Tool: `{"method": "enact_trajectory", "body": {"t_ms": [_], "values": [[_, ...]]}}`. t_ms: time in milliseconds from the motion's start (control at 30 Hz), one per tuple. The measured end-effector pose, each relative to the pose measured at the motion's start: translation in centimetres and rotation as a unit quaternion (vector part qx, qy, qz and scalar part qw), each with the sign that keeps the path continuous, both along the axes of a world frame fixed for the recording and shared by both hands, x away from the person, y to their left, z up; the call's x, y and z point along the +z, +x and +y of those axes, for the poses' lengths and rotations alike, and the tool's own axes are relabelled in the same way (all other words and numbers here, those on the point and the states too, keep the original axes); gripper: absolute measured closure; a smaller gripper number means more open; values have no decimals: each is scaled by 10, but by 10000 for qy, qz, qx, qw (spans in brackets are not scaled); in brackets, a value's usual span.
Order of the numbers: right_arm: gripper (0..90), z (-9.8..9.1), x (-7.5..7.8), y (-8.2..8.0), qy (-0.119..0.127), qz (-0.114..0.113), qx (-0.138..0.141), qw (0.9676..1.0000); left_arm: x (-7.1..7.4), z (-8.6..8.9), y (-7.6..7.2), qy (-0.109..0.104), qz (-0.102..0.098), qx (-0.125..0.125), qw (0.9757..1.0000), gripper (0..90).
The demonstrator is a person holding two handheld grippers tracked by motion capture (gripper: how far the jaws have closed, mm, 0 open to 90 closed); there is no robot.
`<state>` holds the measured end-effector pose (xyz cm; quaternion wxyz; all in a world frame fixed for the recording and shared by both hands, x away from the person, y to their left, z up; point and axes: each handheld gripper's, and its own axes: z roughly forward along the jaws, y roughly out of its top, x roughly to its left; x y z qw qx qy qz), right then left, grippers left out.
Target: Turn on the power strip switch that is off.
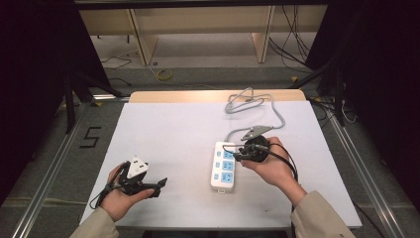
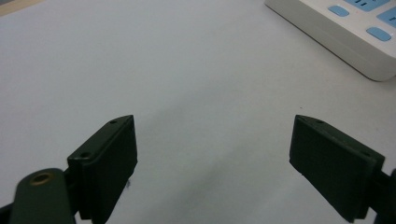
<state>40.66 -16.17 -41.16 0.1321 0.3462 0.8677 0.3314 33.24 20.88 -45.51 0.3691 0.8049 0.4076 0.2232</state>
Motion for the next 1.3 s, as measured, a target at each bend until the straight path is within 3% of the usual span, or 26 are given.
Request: {"method": "enact_trajectory", "body": {"t_ms": [867, 1300], "values": [[487, -47, -8, -14, 397, -301, -225, 9985, -1, -1, 0, 11, 38, -40, 10000, 150], [406, -74, -15, -31, 659, -534, -314, 9959, -1, 0, 0, 8, 53, -49, 10000, 150]]}}
